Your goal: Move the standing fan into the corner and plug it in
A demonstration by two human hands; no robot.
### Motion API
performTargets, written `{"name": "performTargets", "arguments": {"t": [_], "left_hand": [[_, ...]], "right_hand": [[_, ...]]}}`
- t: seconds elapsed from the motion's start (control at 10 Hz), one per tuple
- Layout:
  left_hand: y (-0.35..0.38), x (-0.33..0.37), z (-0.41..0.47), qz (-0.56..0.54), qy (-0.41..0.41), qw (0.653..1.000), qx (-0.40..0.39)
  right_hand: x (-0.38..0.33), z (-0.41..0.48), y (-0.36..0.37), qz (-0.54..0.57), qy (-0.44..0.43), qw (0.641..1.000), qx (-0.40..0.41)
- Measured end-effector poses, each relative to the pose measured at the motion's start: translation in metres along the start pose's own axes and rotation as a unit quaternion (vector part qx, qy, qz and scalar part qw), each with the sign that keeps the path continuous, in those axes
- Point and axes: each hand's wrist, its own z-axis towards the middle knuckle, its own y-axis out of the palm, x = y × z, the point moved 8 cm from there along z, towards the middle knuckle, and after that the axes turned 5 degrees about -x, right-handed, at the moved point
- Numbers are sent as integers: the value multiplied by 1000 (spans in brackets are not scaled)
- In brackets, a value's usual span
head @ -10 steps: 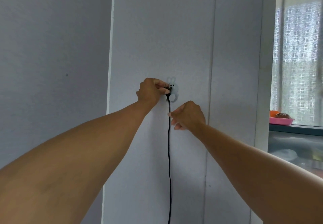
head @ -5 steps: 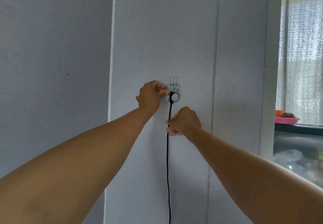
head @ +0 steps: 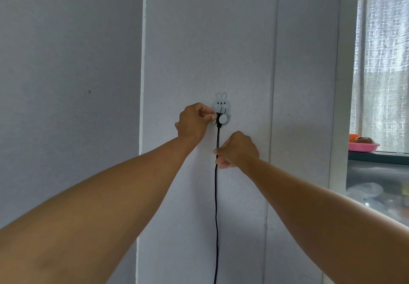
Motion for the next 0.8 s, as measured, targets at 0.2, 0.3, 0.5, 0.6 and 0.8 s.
{"name": "performTargets", "arguments": {"t": [0.2, 0.3, 0.5, 0.6, 0.8], "left_hand": [[1, 1, -5, 9, -9, 1000, -13], [1, -1, -7, 11, -15, 1000, -22], [-4, -2, -15, 15, -12, 1000, -24], [-9, -2, -21, 51, -1, 998, -24], [-29, 11, -39, 207, 81, 975, -1]], "right_hand": [[-2, -6, -2, -11, -4, 1000, 12], [-1, -10, -6, -14, 0, 1000, 18], [-6, -23, -23, -45, -1, 998, 47], [-12, -31, -33, -99, -19, 993, 68], [-31, -63, -52, -248, -81, 951, 166]]}}
